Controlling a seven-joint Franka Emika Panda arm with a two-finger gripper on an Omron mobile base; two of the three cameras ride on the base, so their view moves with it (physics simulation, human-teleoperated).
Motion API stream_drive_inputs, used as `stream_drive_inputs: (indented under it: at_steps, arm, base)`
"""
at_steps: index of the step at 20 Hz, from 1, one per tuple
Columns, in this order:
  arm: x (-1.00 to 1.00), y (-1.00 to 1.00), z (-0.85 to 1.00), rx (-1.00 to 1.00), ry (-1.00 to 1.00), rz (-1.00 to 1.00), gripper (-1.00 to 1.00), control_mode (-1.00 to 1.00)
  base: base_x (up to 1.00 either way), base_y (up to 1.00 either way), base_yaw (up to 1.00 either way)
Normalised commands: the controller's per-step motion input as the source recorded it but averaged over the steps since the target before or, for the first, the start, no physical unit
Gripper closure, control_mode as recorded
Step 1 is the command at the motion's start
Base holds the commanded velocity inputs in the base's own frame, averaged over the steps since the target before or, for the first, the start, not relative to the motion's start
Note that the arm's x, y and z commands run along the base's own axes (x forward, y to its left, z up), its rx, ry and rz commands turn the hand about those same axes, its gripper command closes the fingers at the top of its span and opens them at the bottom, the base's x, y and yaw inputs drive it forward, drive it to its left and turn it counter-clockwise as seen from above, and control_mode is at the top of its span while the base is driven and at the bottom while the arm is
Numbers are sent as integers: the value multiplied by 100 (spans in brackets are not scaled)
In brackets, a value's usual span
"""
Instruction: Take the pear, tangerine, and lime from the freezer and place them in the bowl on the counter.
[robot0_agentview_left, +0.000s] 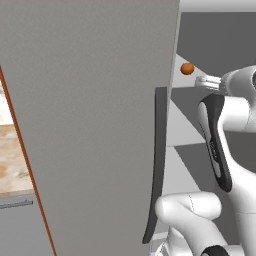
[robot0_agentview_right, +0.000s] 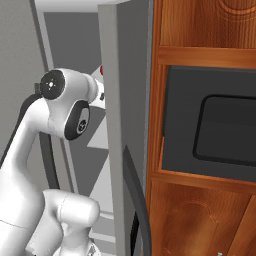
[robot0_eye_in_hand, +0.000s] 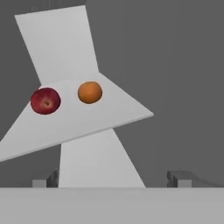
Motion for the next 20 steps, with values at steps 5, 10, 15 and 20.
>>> stream_drive_inputs:
  at_steps: [5,10,15,20]
  arm:
    - [49,0,31,0,0,0,-100,-100]
    - [48,0,5,0,2,0,-100,-100]
    - [47,0,0,0,3,2,-100,-100]
    - [45,0,-2,0,5,4,-100,-100]
  base:
    - [0,0,0]
    - [0,0,0]
    - [0,0,0]
    - [0,0,0]
